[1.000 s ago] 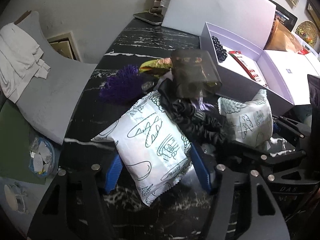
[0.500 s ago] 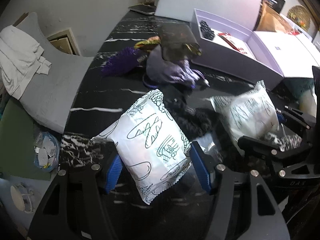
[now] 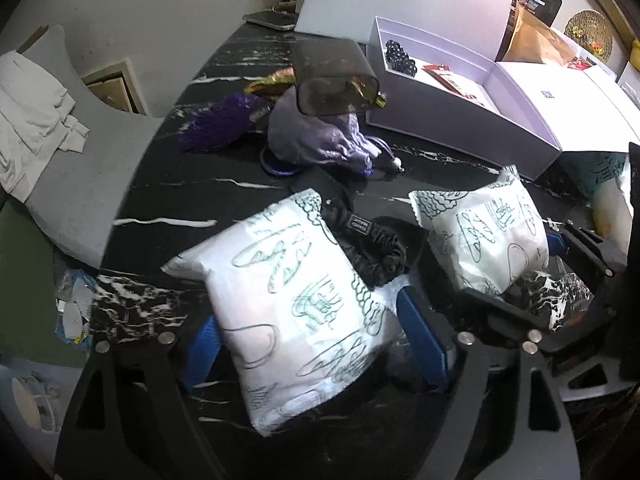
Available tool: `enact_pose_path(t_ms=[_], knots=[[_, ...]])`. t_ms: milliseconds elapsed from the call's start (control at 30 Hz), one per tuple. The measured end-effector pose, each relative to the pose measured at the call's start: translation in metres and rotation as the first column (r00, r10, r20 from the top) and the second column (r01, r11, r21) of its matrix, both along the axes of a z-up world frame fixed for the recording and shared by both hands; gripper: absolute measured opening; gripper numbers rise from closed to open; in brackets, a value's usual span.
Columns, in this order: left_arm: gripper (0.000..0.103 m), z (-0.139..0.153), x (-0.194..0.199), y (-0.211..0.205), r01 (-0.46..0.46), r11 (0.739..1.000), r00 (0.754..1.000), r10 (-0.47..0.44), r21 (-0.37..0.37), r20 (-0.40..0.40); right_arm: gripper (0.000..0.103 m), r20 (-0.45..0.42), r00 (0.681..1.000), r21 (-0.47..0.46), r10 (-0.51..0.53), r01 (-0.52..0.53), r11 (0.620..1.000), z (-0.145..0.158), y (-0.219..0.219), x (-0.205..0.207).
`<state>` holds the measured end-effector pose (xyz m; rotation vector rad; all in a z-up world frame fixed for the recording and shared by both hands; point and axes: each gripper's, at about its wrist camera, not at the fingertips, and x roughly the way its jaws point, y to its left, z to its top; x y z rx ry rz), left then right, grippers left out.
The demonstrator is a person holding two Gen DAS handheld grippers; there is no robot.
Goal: Organize objects
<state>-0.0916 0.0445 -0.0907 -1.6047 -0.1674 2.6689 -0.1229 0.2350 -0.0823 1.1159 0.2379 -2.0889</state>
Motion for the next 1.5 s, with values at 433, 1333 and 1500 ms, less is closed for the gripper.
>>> enact_pose_path(t_ms=[433,1333,1500], knots=[[0.067,-0.005,0.005,-0.006,-0.007,0.999,0.998,0.009,0.032,-0.067,0.077,0.007,0.999,-0.001,-0.034,0.034,0.999,-0.006,0.0,-0.006],[0.05,0.046,0.042,0.03,0.089,0.996,0.99,-0.086,0.016,-0.115,0.063,-0.018,0.998,-0.063,-0.067,0.065,0.996,0.033,0.041,0.021],[0.05,0.051,0.043,0.053,0.143,0.99,0.983,-0.141,0.01,-0.12,0.063,-0.026,0.994,-0.06,-0.105,0.103,0.993,0.039,0.06,0.027]])
